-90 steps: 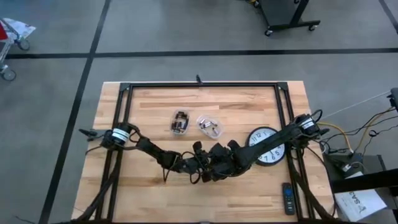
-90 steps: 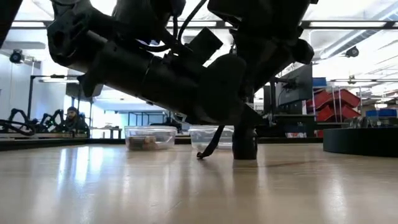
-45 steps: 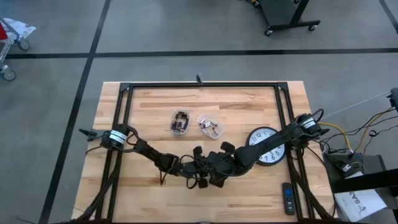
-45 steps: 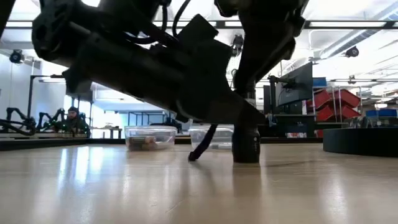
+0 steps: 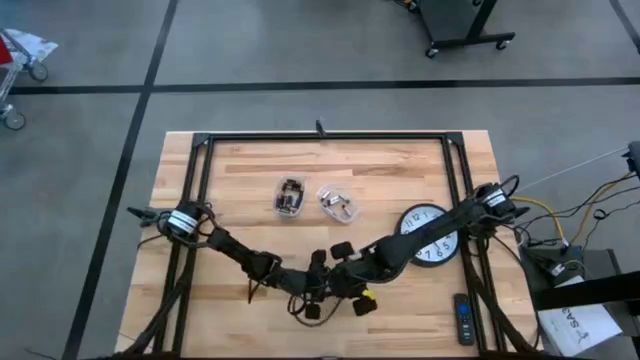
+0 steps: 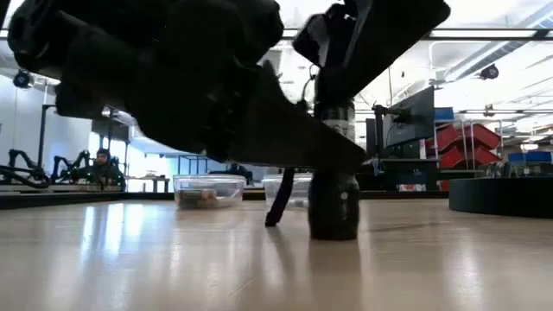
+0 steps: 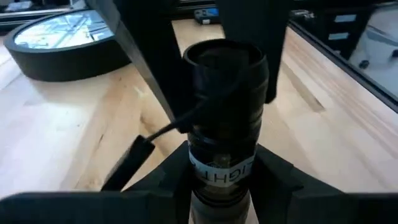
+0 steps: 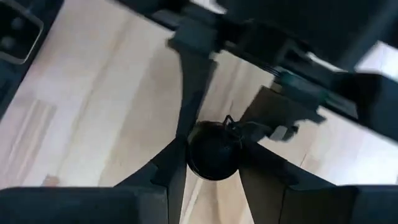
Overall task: Insert battery
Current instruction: Open the black flashlight cover
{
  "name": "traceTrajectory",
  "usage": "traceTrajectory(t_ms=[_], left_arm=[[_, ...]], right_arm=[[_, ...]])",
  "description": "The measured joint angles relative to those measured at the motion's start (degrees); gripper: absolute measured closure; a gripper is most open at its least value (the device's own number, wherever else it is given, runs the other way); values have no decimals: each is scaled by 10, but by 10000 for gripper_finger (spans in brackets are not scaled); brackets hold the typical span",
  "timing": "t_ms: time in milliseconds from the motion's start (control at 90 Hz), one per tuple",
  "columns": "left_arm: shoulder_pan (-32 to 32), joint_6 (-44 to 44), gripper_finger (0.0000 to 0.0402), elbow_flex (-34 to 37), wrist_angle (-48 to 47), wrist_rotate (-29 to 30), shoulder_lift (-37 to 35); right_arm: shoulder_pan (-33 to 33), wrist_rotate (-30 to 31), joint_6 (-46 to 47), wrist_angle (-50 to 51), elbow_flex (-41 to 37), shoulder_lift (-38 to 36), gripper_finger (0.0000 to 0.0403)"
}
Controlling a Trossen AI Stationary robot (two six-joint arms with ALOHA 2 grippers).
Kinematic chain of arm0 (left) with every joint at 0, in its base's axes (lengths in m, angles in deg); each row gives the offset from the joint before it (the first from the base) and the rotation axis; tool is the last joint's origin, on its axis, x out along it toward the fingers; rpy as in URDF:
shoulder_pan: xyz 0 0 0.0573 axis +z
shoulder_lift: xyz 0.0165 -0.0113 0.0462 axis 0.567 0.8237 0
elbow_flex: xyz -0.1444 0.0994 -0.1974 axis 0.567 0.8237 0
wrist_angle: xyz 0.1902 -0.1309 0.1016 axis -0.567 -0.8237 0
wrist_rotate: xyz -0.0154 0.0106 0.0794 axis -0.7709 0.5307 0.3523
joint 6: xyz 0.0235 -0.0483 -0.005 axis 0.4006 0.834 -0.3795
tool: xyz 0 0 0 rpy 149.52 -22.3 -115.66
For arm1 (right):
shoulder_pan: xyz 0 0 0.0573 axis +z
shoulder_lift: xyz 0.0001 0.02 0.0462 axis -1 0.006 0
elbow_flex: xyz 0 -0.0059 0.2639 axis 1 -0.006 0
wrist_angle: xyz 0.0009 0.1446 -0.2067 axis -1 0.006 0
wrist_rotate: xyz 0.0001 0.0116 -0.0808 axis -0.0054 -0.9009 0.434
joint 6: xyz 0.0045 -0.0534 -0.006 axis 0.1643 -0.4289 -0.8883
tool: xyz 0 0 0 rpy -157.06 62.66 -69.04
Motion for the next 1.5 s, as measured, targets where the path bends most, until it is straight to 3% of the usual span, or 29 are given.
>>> traceTrajectory(t_ms=[156, 644, 822, 1144, 1233, 1500], left_arm=[[0, -3, 303, 5, -11, 9, -8], [18, -18, 295, 6, -3, 58, -7], [31, -14, 301, 6, 1, 83, -7], [44, 35, 293, 6, 11, 149, -7], [46, 33, 300, 6, 26, 150, -7], [51, 40, 294, 6, 31, 152, -7]], right_arm=[[0, 1, 16, -12, -1, 0, 293], [-3, 6, 324, -8, 0, -10, 210], [-3, 57, 413, 4, 0, -10, 194], [-4, 156, 621, 49, 0, -9, 211], [-9, 181, 651, 48, 0, -9, 217], [-27, 181, 667, 49, 0, -9, 232]])
